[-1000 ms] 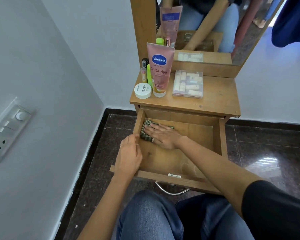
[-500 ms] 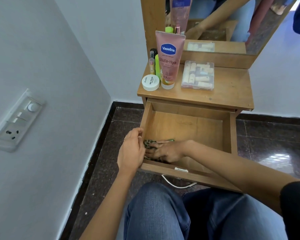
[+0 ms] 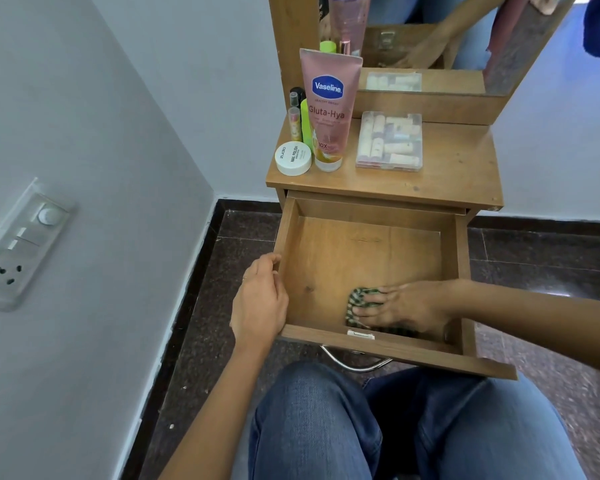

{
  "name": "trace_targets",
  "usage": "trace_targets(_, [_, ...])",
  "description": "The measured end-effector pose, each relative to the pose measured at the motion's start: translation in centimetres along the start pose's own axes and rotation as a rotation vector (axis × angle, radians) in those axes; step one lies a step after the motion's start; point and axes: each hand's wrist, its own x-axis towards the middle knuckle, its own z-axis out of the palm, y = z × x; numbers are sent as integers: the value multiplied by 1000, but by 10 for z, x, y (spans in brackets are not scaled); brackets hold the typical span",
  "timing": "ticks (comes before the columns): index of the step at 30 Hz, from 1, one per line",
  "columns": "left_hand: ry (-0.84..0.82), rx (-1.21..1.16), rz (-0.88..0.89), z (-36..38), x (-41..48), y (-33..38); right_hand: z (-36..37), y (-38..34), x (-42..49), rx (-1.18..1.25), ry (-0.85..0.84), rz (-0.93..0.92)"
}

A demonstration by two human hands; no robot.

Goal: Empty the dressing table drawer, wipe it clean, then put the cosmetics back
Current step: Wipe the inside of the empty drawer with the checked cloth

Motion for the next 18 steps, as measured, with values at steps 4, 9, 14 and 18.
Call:
trace_targets(4, [0, 8, -11, 0, 0, 1, -20, -15, 37, -38, 91, 6])
trace_targets(9, [-6, 32, -11, -1, -2, 3, -60, -36, 91, -51, 168, -21])
trace_targets(14, [-4, 24, -13, -3, -1, 2, -53, -37, 92, -24, 233, -22])
trace_targets(18, [4, 7, -8, -4, 0, 0, -41, -32, 79, 27, 215, -10])
